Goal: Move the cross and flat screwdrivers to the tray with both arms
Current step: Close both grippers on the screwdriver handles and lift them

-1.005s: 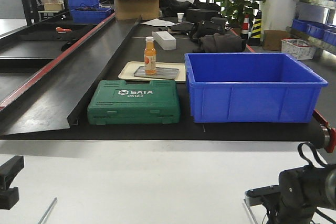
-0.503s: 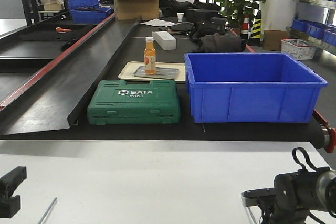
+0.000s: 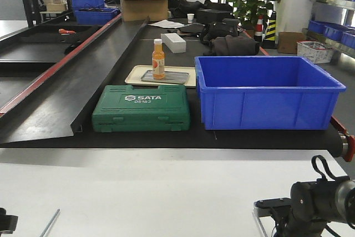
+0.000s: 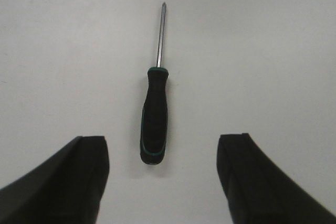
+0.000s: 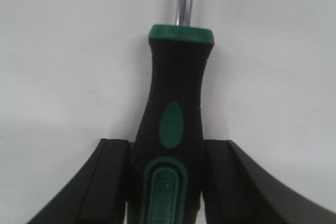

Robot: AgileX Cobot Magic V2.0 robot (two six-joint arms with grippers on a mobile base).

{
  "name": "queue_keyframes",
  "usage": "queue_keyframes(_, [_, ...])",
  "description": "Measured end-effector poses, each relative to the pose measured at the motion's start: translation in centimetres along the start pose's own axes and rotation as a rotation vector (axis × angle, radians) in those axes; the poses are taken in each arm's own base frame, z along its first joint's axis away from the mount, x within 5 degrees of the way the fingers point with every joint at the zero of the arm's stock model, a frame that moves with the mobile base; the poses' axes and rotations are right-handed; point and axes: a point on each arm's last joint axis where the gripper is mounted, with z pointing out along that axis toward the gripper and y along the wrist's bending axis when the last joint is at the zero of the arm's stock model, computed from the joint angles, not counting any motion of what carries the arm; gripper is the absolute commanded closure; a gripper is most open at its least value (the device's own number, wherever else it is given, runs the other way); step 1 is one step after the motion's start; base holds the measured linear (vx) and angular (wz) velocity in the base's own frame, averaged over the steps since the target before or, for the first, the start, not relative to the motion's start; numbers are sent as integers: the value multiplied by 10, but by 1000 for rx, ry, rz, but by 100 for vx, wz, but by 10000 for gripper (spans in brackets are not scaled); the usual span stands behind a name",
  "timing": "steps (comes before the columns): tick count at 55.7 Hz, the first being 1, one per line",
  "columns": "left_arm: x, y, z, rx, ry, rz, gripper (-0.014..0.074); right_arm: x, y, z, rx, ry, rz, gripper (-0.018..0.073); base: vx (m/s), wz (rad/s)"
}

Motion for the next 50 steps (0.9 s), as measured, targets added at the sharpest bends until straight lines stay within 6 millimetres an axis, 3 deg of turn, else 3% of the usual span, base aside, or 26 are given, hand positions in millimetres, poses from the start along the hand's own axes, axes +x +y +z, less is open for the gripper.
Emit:
queue_keyframes(10, [-24,2,45,11,146,72,42,0,0,0,-3,-2,1,566,0,0])
queue_keyframes(20, [-31,4,90,22,275,90,42,0,0,0,-3,-2,0,567,0,0])
queue_keyframes(41, [-2,8,159,36,503,74,47,0,0,0,-3,-3,-1,567,0,0])
queue_keyframes(46, [1,9,169,31,506,62,88,0,0,0,-3,-3,-7,567,0,0])
queue_keyframes(50, [4,9,176,26,507,55,169,0,0,0,-5,-2,-12,567,0,0])
